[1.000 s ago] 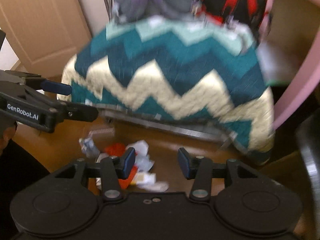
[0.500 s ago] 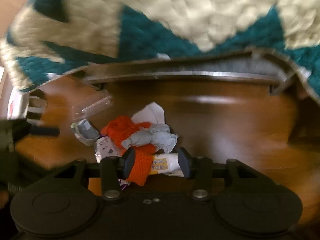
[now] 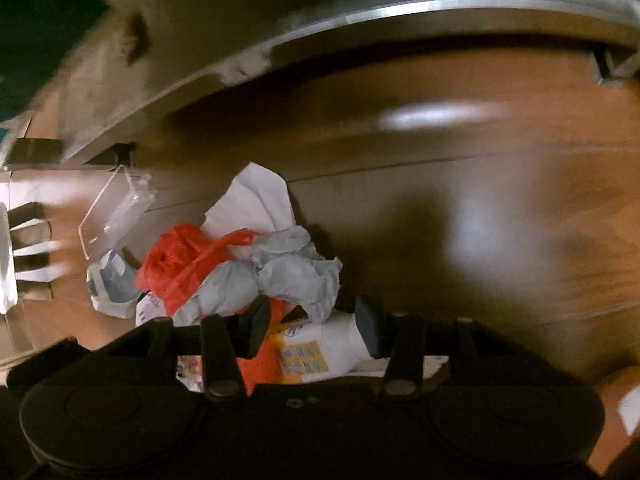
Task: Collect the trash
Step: 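Grasp the orange foam net with left tool while right tool grasps crumpled grey paper, then carry the orange net and grey paper up to the teal wastebasket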
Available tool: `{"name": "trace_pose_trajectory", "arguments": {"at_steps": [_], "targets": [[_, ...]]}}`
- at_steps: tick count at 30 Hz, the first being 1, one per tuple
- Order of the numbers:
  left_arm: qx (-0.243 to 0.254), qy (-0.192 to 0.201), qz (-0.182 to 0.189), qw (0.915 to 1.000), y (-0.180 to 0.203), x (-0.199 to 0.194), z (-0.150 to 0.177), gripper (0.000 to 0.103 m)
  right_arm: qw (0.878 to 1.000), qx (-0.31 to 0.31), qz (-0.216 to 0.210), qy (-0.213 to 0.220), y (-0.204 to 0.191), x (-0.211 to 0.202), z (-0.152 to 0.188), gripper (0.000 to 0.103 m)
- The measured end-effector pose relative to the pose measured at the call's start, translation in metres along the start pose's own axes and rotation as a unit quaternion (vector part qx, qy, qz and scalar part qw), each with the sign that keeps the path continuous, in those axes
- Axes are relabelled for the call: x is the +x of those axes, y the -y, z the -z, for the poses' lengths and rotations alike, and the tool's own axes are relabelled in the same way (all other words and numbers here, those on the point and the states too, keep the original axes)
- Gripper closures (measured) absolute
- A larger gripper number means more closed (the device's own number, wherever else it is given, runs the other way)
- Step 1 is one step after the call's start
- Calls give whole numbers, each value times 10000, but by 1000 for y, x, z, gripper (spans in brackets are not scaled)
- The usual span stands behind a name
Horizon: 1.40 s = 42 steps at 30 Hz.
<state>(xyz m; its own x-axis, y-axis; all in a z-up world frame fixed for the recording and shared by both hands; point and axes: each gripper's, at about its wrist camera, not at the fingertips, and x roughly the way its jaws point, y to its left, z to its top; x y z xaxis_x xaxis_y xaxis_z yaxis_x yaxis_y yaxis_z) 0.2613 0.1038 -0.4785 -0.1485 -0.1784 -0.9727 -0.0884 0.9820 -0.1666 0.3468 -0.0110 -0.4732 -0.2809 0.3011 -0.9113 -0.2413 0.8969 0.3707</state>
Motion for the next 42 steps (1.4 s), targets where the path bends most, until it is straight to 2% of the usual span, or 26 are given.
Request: {"name": "trace_pose_trajectory", "arguments": {"at_steps": [5, 8, 10, 14, 15, 17, 18, 23, 32, 38, 42], "targets": [[-224, -198, 6, 9996, -9, 26, -3, 5, 9993, 248, -255, -106, 5, 26, -4, 56], [-354, -321, 108, 9988, -15, 38, -5, 22, 9980, 421, -454, -91, 7, 37, -6, 56], [-450, -378, 164, 9981, -18, 44, -6, 38, 9978, 447, -476, -107, 7, 42, -6, 56], [-551, -451, 244, 9972, -23, 53, -8, 51, 9987, 309, -410, -77, 7, 47, -3, 58], [-574, -456, 285, 9969, -24, 54, -8, 57, 9989, 268, -372, -44, 6, 47, -3, 60], [-607, -456, 296, 9967, -26, 54, -9, 62, 9994, 199, -284, -26, 5, 47, -2, 77], [-617, -458, 298, 9966, -26, 53, -10, 65, 9996, 195, -202, -47, 4, 47, -2, 94], [-735, -518, 223, 9957, -27, 53, -11, 82, 9999, 51, -117, 109, -2, 37, 3, 98], [-741, -369, 114, 9965, -21, 14, -13, 86, 9981, 31, -118, 609, -13, -33, 27, 100], [-844, -72, 35, 9964, -8, -39, -4, 87, 9952, -30, -86, 971, -24, -93, 44, 100], [-947, 217, 27, 9953, 2, -84, 8, 87, 9901, -192, -105, 1384, -37, -143, 62, 100]]}}
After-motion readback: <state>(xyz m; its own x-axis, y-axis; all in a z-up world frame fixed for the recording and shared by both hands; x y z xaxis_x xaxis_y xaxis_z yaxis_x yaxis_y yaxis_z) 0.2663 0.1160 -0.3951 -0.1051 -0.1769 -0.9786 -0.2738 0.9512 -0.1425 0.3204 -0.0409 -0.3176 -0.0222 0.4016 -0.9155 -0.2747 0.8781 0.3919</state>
